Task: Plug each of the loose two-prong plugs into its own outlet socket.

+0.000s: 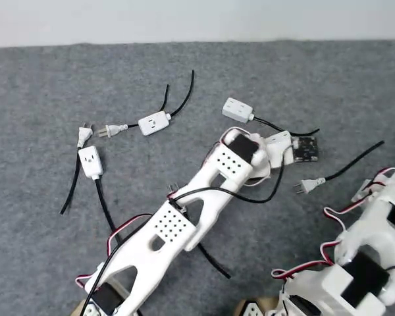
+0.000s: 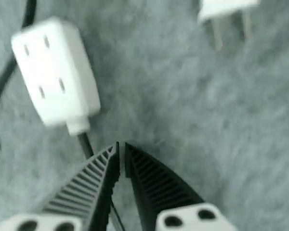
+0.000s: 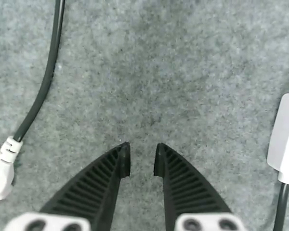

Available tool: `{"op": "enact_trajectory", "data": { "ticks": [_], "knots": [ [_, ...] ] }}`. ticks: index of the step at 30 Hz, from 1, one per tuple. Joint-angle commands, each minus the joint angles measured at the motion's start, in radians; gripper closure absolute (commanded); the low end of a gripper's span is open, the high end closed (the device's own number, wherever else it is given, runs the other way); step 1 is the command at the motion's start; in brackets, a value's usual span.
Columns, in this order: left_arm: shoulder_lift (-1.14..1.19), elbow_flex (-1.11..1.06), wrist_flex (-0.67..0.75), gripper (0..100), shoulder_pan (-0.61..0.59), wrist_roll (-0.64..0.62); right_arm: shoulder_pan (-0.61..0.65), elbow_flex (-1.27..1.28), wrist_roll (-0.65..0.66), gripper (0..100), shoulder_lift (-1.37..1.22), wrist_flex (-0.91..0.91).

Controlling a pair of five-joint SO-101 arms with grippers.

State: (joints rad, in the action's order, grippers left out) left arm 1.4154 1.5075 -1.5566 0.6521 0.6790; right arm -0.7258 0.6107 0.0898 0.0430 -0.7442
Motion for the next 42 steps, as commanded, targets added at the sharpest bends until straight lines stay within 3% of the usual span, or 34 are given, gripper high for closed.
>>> {"op": "enact_trajectory", "data": {
  "ticks": [1,5,9,16,19,27,34,39,42],
  "knots": [
    [-0.072,0.044,-0.017,98,-0.048,0.008,-0.004,-0.017,0.011,90.5,0.042,0.019],
    [-0.066,0.170,-0.061,86,-0.089,-0.071,-0.004,-0.011,0.011,90.5,0.041,0.045],
    [-0.063,0.159,-0.069,72,-0.094,-0.121,-0.004,-0.011,0.011,90.5,0.041,0.042],
    [0.002,0.154,-0.075,71,-0.095,-0.103,-0.005,-0.014,0.011,90.5,0.041,0.039],
    [0.009,0.159,-0.080,73,-0.114,-0.072,-0.005,-0.014,0.011,90.5,0.041,0.038],
    [0.043,0.154,-0.095,99,-0.135,-0.072,-0.005,-0.011,0.011,90.8,0.041,0.036],
    [0.043,0.163,-0.199,99,-0.091,-0.086,-0.007,-0.011,0.011,90.5,0.041,0.036],
    [0.006,0.159,-0.203,99,-0.091,-0.390,-0.005,-0.011,0.011,90.5,0.041,0.036],
    [-0.026,0.157,-0.203,99,-0.094,-0.503,-0.005,-0.011,0.011,90.5,0.041,0.036]
  ]
}}
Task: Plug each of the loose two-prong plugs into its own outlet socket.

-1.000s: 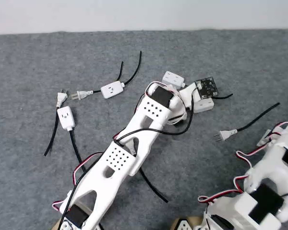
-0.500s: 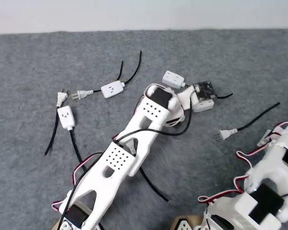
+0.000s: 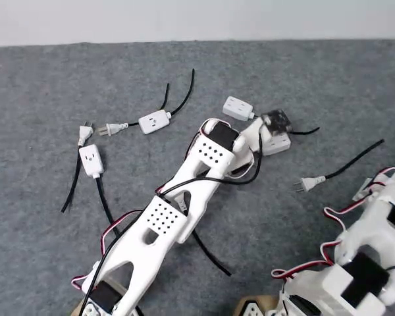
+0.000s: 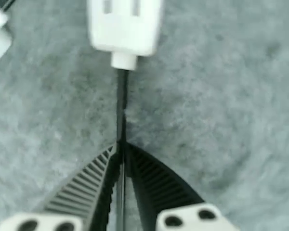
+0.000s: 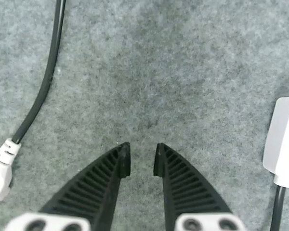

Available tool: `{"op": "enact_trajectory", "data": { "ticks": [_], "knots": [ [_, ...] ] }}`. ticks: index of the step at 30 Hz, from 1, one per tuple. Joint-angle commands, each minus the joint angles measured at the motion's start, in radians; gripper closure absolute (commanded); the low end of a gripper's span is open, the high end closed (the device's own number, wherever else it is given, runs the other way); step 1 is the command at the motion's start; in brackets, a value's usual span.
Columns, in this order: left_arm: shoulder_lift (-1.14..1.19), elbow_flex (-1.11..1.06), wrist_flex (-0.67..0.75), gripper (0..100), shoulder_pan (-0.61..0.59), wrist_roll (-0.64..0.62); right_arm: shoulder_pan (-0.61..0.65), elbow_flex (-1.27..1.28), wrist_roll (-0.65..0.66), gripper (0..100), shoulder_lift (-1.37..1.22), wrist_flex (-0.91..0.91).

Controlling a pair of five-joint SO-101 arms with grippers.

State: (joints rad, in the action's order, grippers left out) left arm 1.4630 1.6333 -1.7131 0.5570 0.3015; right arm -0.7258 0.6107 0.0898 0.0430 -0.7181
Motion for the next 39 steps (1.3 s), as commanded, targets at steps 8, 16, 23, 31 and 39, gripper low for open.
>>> {"op": "enact_trajectory", "data": {
  "ticks": [8,16,23,31,39],
  "knots": [
    [-0.176,-0.166,-0.048,99,-0.011,-0.284,-0.004,-0.011,0.011,90.6,0.041,0.010],
    [-0.362,-0.461,-0.048,99,-0.025,-0.388,-0.002,0.000,0.011,90.7,0.041,0.012],
    [-0.589,-0.819,-0.046,99,-0.017,-0.646,0.035,0.003,0.005,90.8,0.041,0.010],
    [-0.879,-1.239,0.014,99,0.058,-0.781,0.143,0.002,0.002,90.8,0.041,-0.058],
    [-1.108,-1.531,0.284,98,0.095,-0.598,0.211,0.017,-0.041,90.9,0.041,-0.081]
  ]
}}
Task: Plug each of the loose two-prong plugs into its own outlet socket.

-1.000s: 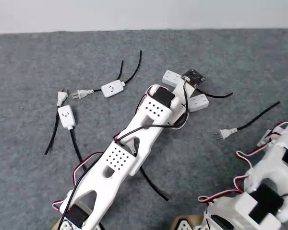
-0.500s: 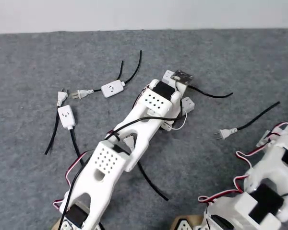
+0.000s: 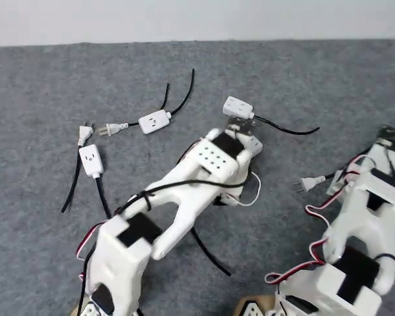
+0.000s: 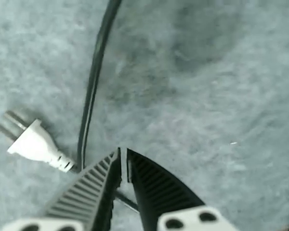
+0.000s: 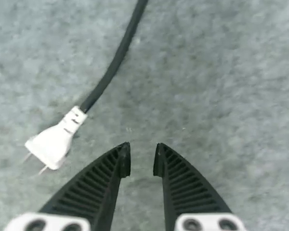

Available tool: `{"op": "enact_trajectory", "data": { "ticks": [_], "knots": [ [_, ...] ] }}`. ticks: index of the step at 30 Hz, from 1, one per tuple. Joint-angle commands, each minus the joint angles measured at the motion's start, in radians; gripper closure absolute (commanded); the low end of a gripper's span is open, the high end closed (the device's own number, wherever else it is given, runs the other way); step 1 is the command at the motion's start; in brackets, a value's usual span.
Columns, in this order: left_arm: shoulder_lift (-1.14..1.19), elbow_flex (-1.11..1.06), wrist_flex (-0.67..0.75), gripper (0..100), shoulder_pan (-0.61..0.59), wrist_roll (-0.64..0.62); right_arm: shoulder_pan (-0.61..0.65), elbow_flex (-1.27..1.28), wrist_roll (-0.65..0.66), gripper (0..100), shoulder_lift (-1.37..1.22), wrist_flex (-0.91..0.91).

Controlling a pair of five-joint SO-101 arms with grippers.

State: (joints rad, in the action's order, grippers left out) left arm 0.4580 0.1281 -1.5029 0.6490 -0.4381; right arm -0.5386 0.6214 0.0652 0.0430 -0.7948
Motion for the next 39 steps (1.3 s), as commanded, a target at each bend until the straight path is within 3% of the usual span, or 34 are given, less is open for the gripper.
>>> {"op": "enact_trajectory", "data": {
  "ticks": [1,3,8,11,20,24,29,35,39],
  "knots": [
    [-0.103,-0.028,0.094,98,-0.006,0.233,0.028,0.018,-0.017,90.9,0.041,0.001],
    [-0.092,-0.028,0.141,96,-0.054,0.381,0.047,0.038,-0.017,90.8,0.041,0.027],
    [-0.014,-0.033,0.292,78,-0.150,0.686,0.053,0.055,-0.015,90.6,0.041,0.054],
    [0.049,-0.028,0.374,76,-0.153,0.784,0.053,0.057,-0.015,90.5,0.041,0.054],
    [0.203,0.134,0.364,76,-0.163,0.775,0.050,0.057,-0.014,90.6,0.041,0.047],
    [0.261,0.205,0.287,77,-0.161,0.669,0.050,0.057,-0.014,90.9,0.041,0.047],
    [0.293,0.271,0.226,99,-0.160,0.560,0.053,0.057,-0.014,90.9,0.041,0.047],
    [0.295,0.278,0.157,99,-0.149,0.402,0.054,0.057,-0.014,90.9,0.041,0.047],
    [0.288,0.300,0.037,99,-0.132,0.295,0.053,0.057,-0.014,90.9,0.041,0.048]
  ]
}}
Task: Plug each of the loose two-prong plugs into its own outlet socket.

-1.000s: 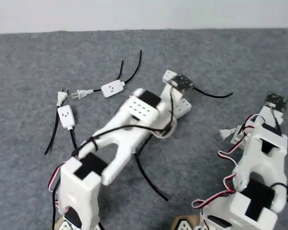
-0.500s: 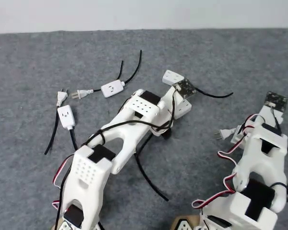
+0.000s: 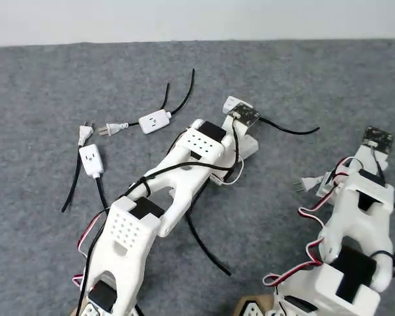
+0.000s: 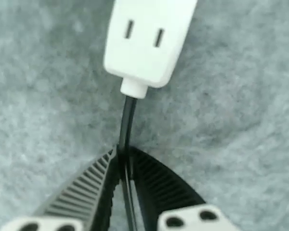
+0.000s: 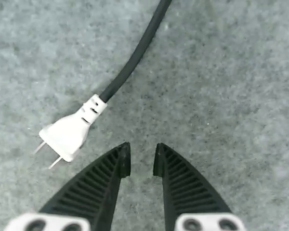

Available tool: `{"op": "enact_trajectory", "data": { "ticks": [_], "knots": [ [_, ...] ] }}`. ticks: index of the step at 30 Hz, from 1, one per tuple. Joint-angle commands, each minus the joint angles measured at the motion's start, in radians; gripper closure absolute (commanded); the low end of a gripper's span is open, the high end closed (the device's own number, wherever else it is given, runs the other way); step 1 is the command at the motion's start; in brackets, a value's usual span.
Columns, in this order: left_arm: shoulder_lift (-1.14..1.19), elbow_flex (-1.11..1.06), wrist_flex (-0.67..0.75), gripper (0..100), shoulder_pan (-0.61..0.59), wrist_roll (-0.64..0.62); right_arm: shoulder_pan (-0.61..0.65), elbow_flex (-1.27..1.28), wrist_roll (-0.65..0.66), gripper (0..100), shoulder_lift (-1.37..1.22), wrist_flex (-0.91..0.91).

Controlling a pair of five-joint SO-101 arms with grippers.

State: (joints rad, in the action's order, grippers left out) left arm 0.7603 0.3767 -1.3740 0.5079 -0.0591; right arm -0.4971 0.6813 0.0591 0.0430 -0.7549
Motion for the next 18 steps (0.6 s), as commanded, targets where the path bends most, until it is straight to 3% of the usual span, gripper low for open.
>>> {"op": "enact_trajectory", "data": {
  "ticks": [1,6,9,14,18],
  "knots": [
    [-0.017,0.067,-0.137,99,0.011,-0.104,0.013,-0.003,-0.008,90.9,0.041,0.008],
    [-0.077,0.159,-0.373,99,0.063,-0.167,0.013,-0.002,-0.008,90.9,0.039,0.010],
    [-0.147,0.090,-0.384,99,0.107,-0.207,0.015,-0.002,-0.008,90.9,0.039,0.012],
    [-0.339,-0.137,-0.285,99,0.196,-0.285,0.015,-0.002,-0.008,90.9,0.039,0.013],
    [-0.407,-0.412,-0.100,99,0.298,-0.285,0.015,-0.002,-0.008,90.9,0.039,0.013]
  ]
}}
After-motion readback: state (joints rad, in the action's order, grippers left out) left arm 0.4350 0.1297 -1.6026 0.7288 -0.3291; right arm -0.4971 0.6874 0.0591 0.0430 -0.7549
